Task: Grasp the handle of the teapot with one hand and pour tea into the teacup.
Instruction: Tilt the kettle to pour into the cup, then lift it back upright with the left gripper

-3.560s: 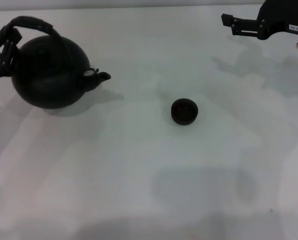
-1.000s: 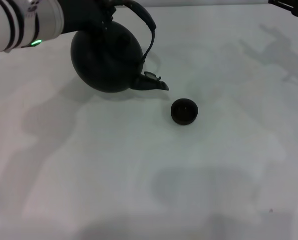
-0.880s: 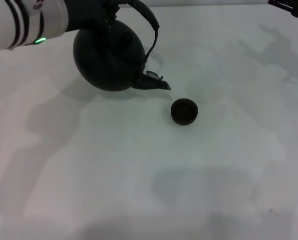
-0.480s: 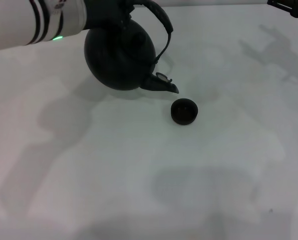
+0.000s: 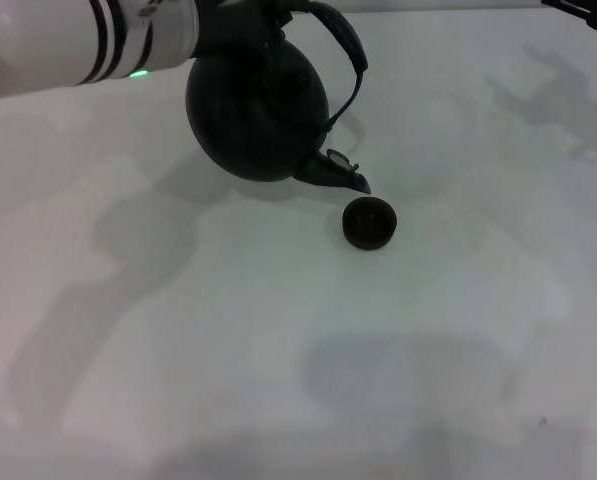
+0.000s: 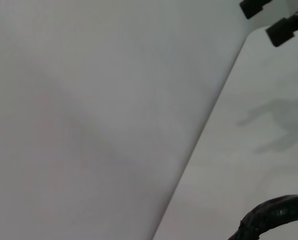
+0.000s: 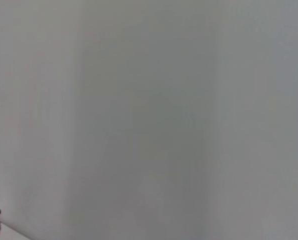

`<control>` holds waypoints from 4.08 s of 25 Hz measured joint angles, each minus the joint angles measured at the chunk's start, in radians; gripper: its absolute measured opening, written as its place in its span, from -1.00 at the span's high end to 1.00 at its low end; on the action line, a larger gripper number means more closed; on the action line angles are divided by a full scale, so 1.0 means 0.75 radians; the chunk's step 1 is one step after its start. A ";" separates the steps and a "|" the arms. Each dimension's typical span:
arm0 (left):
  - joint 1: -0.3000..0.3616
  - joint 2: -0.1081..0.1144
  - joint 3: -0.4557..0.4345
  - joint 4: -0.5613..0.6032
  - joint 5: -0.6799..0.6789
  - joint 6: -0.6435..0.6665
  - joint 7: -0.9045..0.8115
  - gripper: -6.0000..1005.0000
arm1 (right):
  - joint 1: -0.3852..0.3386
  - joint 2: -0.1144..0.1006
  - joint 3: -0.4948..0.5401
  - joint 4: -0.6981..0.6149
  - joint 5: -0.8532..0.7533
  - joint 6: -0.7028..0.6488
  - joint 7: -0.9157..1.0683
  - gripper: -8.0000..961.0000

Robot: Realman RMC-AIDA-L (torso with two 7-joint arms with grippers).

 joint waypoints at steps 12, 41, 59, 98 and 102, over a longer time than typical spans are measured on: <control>0.009 0.001 0.018 -0.003 0.041 0.012 0.025 0.75 | 0.001 0.000 0.009 0.000 0.004 -0.007 0.000 -0.79; -0.065 -0.002 0.109 -0.007 0.226 0.036 -0.052 0.76 | 0.003 0.000 0.007 -0.018 0.004 0.006 0.000 -0.79; -0.093 0.002 0.129 -0.033 0.233 0.038 -0.049 0.76 | 0.003 0.000 0.007 -0.020 0.004 -0.002 -0.007 -0.79; -0.112 -0.004 0.120 -0.068 0.241 -0.009 -0.084 0.77 | 0.005 0.000 0.007 -0.042 0.004 -0.009 -0.025 -0.79; -0.099 -0.004 0.117 -0.047 0.233 -0.013 -0.127 0.77 | 0.008 0.000 0.007 -0.048 0.004 -0.011 -0.028 -0.79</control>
